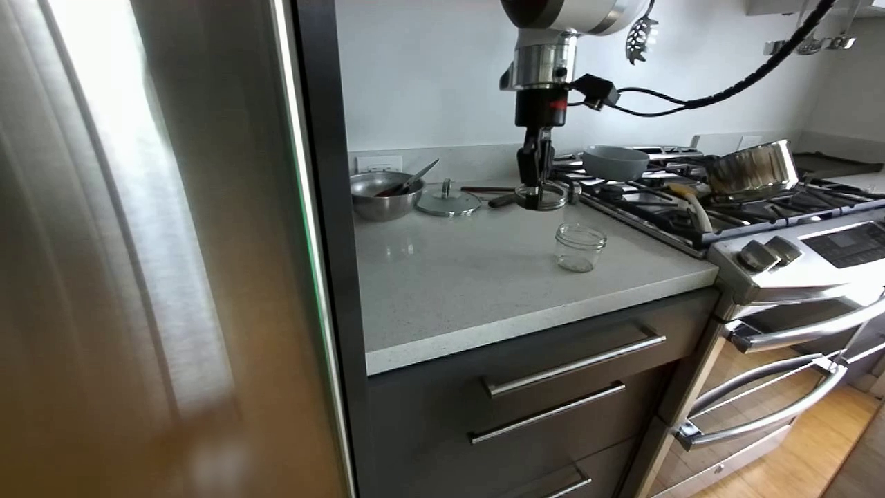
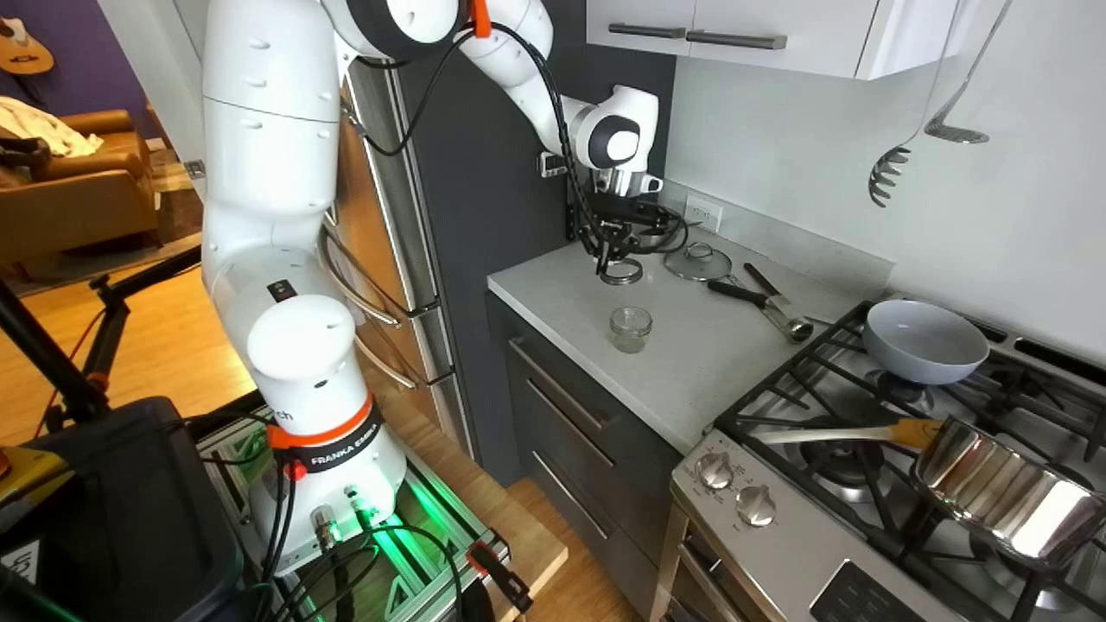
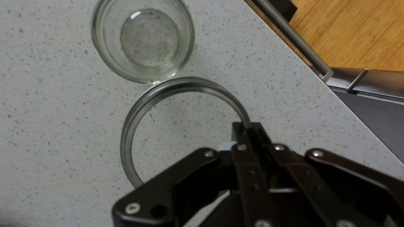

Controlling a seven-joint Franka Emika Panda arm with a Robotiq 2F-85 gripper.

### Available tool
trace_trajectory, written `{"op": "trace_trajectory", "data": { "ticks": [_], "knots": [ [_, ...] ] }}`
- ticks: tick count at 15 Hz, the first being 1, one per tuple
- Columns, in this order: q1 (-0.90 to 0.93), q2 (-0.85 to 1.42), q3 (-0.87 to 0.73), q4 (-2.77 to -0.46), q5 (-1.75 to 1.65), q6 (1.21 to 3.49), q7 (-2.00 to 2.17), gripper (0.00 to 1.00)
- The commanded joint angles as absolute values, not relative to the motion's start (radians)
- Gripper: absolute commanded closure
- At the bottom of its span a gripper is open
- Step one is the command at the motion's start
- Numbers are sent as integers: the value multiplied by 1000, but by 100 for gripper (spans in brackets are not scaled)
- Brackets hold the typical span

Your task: Remove the lid from the container

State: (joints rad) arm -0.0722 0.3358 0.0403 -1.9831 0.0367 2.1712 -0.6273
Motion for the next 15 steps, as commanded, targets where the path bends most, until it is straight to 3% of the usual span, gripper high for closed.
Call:
{"op": "trace_trajectory", "data": {
  "ticks": [1, 5, 6, 13, 14, 15],
  "knots": [
    [-55, 437, 55, -1871, -19, 2102, -640, 98],
    [-64, 517, 56, -1794, -61, 2050, -689, 98],
    [-63, 466, 64, -1855, -37, 2101, -658, 92],
    [-66, 508, 63, -1806, -48, 2074, -673, 92],
    [-66, 508, 63, -1806, -48, 2074, -673, 98],
    [-75, 521, 72, -1801, -34, 2097, -701, 98]
  ]
}}
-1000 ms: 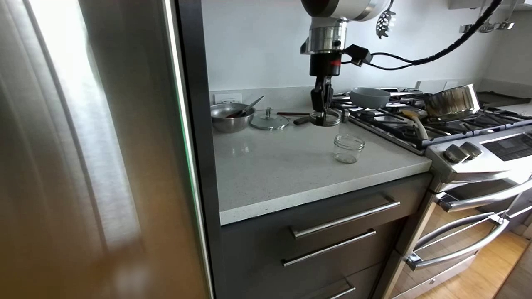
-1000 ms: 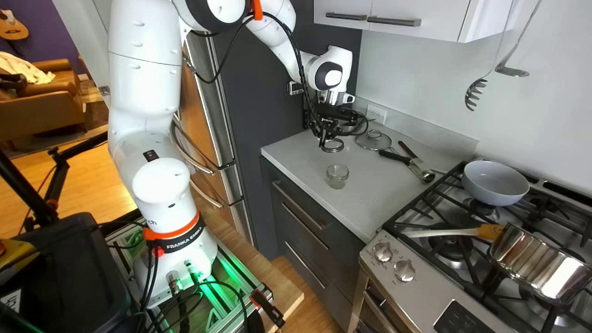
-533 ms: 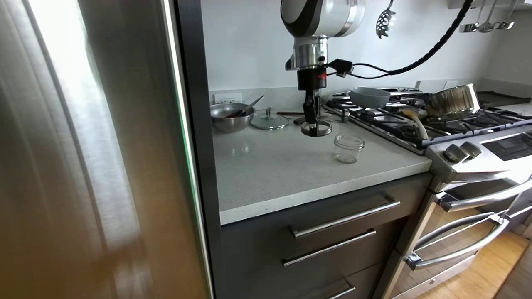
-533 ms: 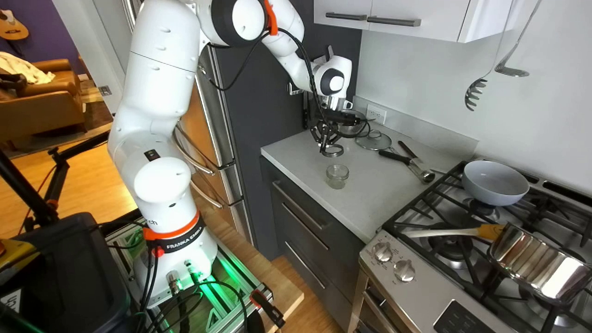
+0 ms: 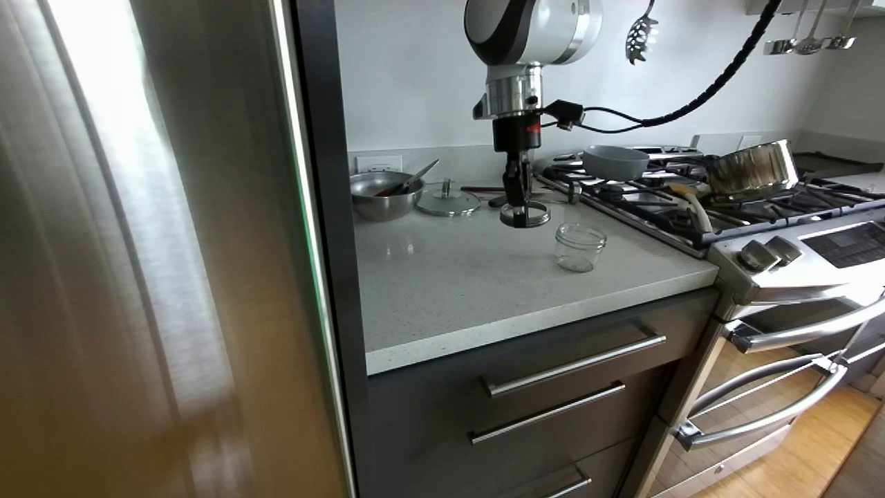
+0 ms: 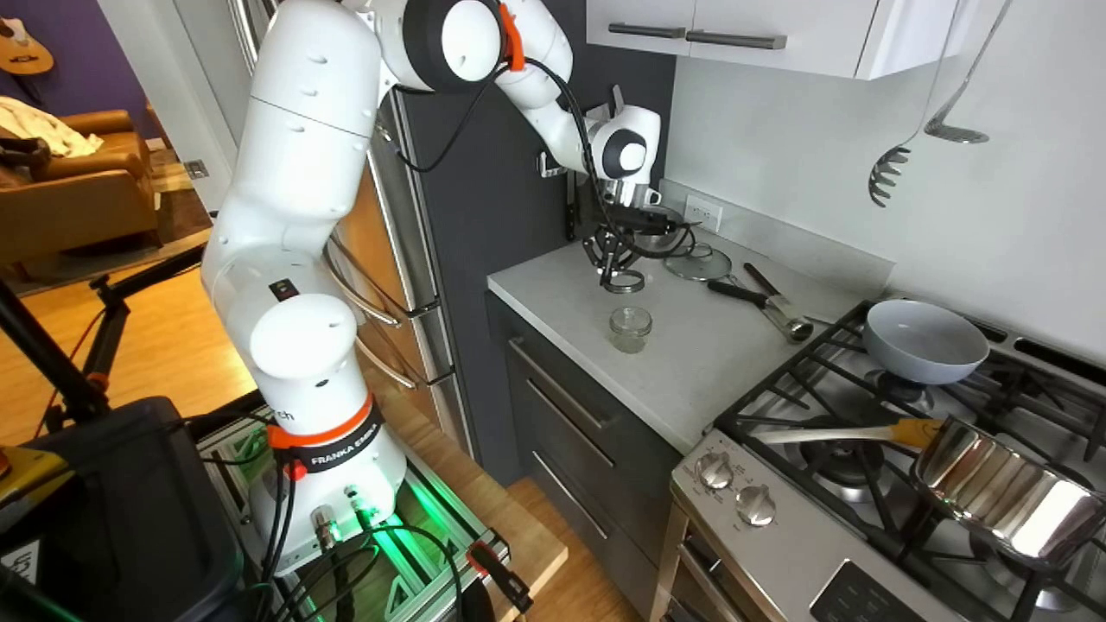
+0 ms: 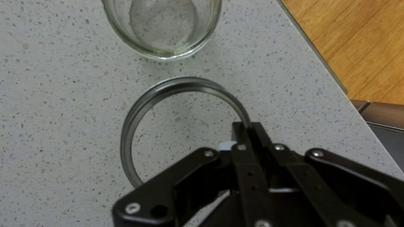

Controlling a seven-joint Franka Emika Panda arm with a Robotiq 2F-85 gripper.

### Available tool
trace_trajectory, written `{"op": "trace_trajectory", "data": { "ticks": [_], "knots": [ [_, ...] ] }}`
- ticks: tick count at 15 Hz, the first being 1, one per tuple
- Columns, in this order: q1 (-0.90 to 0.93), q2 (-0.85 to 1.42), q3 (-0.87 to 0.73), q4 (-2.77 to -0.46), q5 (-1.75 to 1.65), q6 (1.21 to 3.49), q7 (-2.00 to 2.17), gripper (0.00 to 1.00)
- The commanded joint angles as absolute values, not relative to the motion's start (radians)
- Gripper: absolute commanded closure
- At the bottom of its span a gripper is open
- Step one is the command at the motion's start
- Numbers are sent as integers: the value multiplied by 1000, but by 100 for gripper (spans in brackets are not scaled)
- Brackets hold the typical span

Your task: Remove the lid from the container

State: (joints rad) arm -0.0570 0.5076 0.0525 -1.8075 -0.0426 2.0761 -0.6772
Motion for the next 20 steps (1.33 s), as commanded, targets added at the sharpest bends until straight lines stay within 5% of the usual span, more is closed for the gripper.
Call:
{"op": "trace_trajectory", "data": {
  "ticks": [1, 20],
  "knots": [
    [-84, 531, 83, -1797, -20, 2124, -728, 98],
    [-121, 724, 120, -1672, 66, 2174, -812, 98]
  ]
}}
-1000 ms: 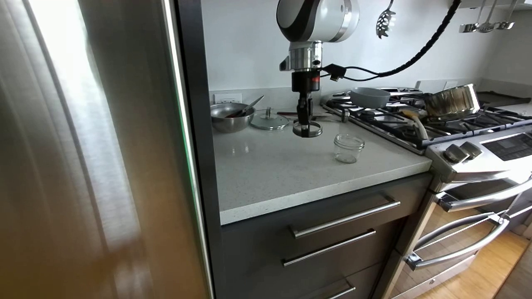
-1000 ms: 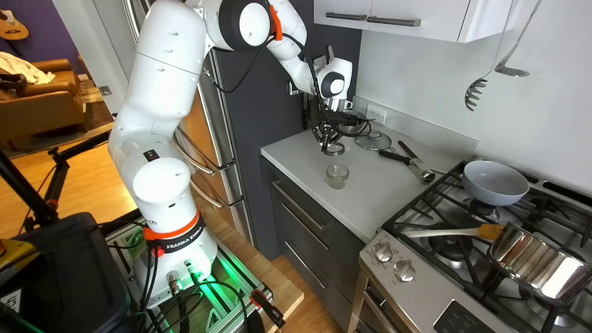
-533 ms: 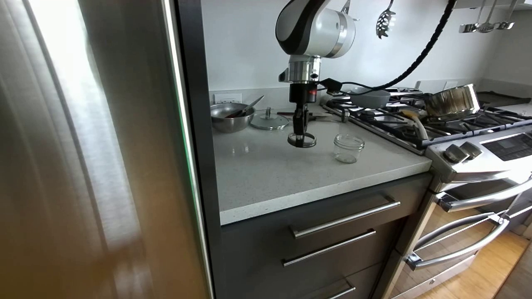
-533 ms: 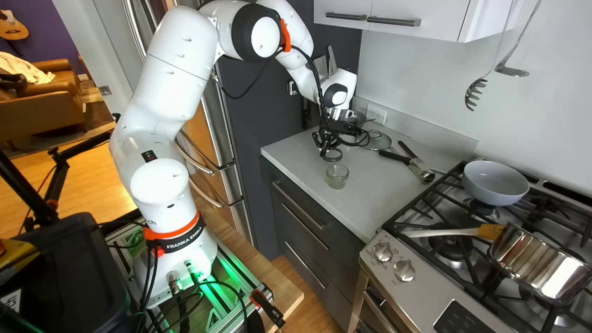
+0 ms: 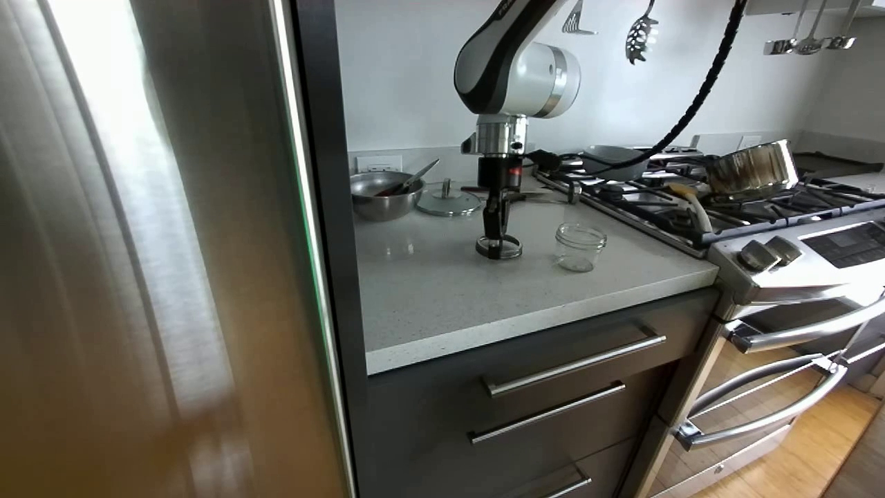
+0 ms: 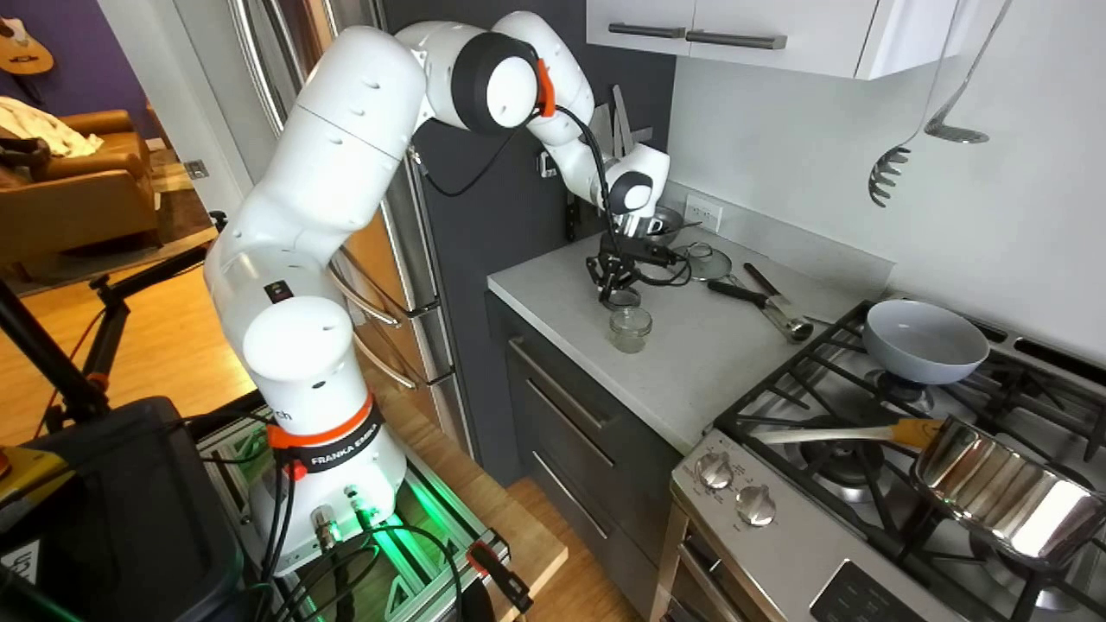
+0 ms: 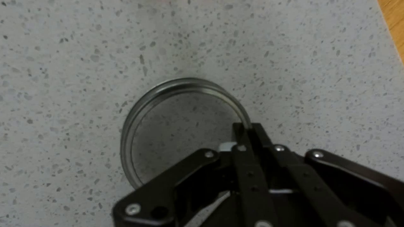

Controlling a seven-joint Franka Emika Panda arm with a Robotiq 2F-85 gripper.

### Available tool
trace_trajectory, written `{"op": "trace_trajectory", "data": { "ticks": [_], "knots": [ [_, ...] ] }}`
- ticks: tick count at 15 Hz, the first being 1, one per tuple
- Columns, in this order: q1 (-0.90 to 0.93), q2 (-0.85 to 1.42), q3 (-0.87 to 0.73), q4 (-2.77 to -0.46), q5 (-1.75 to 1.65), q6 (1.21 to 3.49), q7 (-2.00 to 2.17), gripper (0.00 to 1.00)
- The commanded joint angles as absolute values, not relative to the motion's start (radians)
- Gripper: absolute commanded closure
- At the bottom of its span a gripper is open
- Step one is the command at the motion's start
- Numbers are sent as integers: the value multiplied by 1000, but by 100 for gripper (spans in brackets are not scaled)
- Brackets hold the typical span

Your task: Remove the lid from the container

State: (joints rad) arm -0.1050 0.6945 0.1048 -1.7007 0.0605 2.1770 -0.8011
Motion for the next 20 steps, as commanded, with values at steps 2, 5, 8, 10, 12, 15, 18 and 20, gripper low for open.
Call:
{"op": "trace_trajectory", "data": {
  "ticks": [2, 5, 8, 10, 12, 15, 18, 20],
  "knots": [
    [-118, 721, 116, -1677, 63, 2181, -801, 66],
    [-118, 679, 120, -1720, 68, 2200, -796, 44],
    [-115, 619, 120, -1773, 68, 2227, -787, 22],
    [-114, 569, 119, -1816, 68, 2242, -775, 7],
    [-106, 507, 106, -1870, 57, 2251, -746, 0],
    [-95, 395, 81, -1972, 32, 2282, -682, 0],
    [-97, 280, 56, -2086, 4, 2335, -626, 0],
    [-103, 198, 39, -2171, -3, 2380, -590, 0]
  ]
}}
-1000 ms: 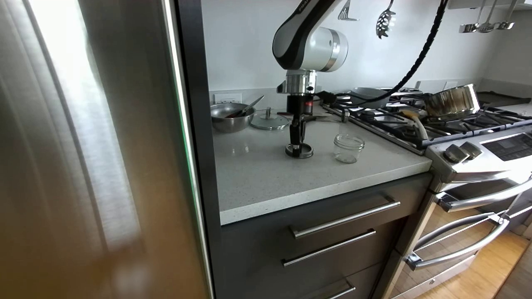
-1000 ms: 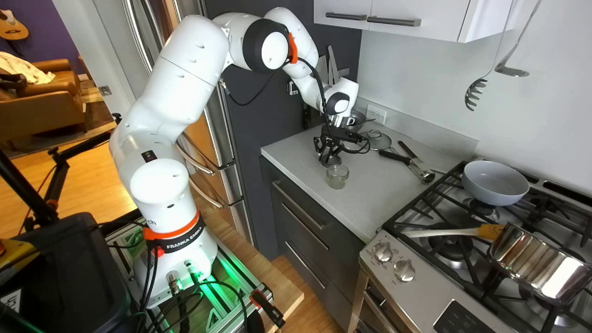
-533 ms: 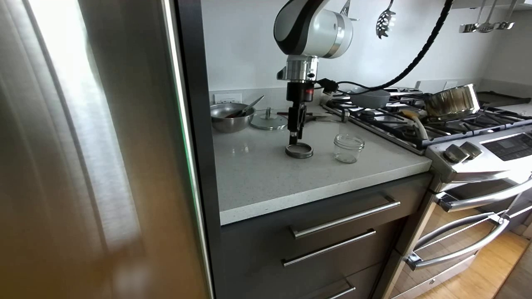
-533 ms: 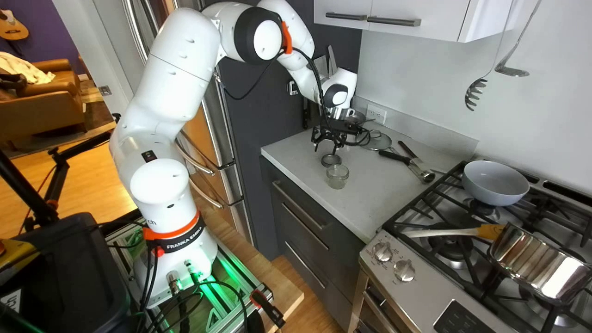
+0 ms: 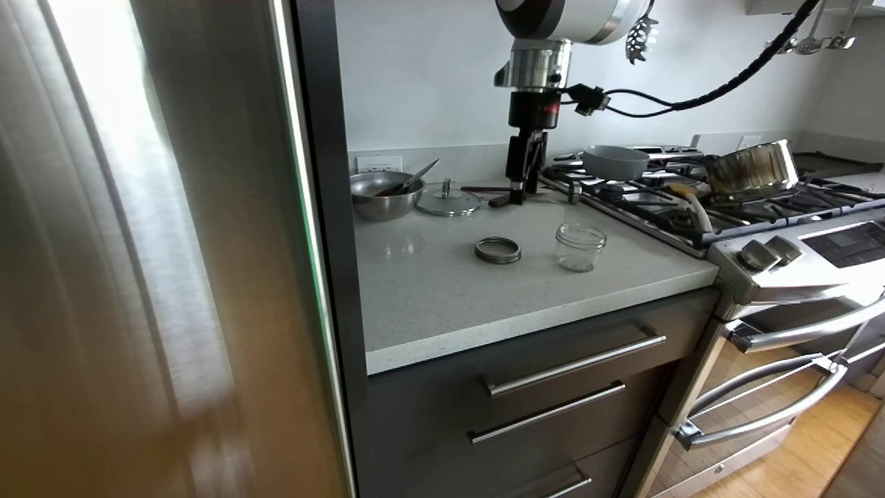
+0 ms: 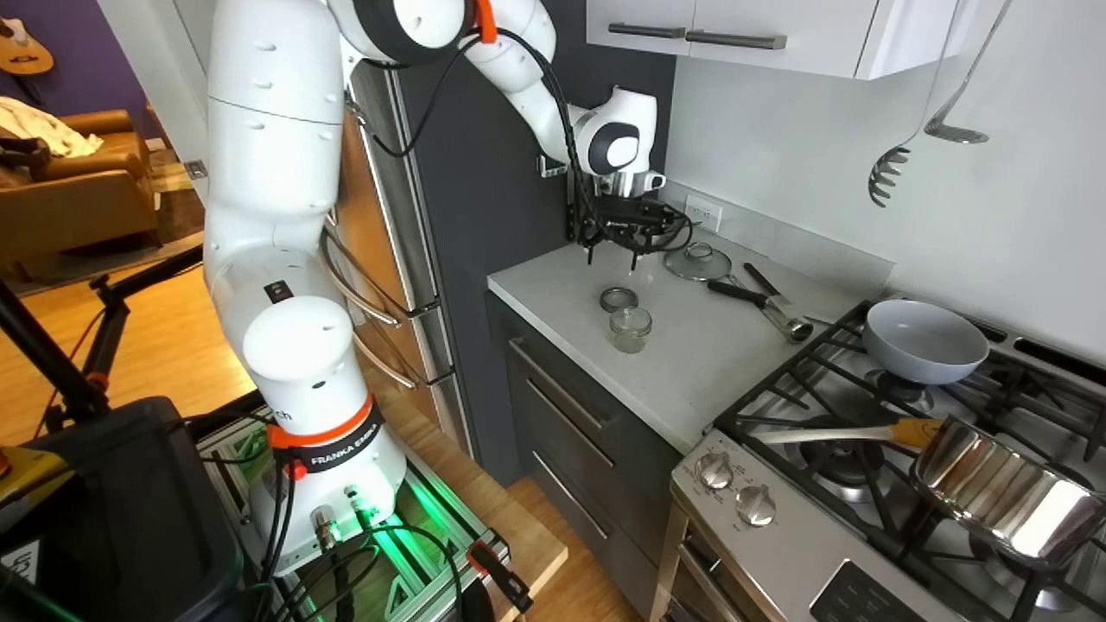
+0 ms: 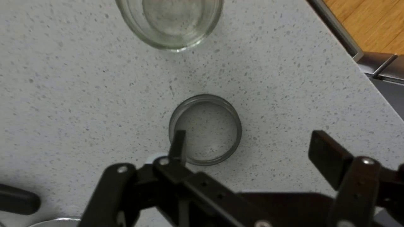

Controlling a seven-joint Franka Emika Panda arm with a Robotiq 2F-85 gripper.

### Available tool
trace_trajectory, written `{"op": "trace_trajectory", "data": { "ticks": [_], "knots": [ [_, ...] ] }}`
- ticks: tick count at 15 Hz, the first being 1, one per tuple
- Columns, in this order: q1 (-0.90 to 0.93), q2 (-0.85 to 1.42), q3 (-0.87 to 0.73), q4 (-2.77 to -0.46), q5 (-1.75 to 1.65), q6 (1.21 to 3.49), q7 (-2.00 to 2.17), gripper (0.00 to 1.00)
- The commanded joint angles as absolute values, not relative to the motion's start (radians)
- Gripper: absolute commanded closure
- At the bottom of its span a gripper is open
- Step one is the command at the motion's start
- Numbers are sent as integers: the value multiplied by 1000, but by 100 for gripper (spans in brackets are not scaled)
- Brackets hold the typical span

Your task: Remove the lid from the container

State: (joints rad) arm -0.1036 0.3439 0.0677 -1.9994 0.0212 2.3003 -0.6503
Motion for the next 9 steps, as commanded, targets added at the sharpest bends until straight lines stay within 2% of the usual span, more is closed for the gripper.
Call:
{"op": "trace_trajectory", "data": {
  "ticks": [1, 7, 8, 9],
  "knots": [
    [-106, 159, 29, -2213, -3, 2404, -573, 0],
    [-116, -12, -28, -2384, 47, 2477, -548, 0],
    [-102, 58, -27, -2301, 25, 2439, -554, 0],
    [-102, 36, -35, -2324, 29, 2445, -554, 0]
  ]
}}
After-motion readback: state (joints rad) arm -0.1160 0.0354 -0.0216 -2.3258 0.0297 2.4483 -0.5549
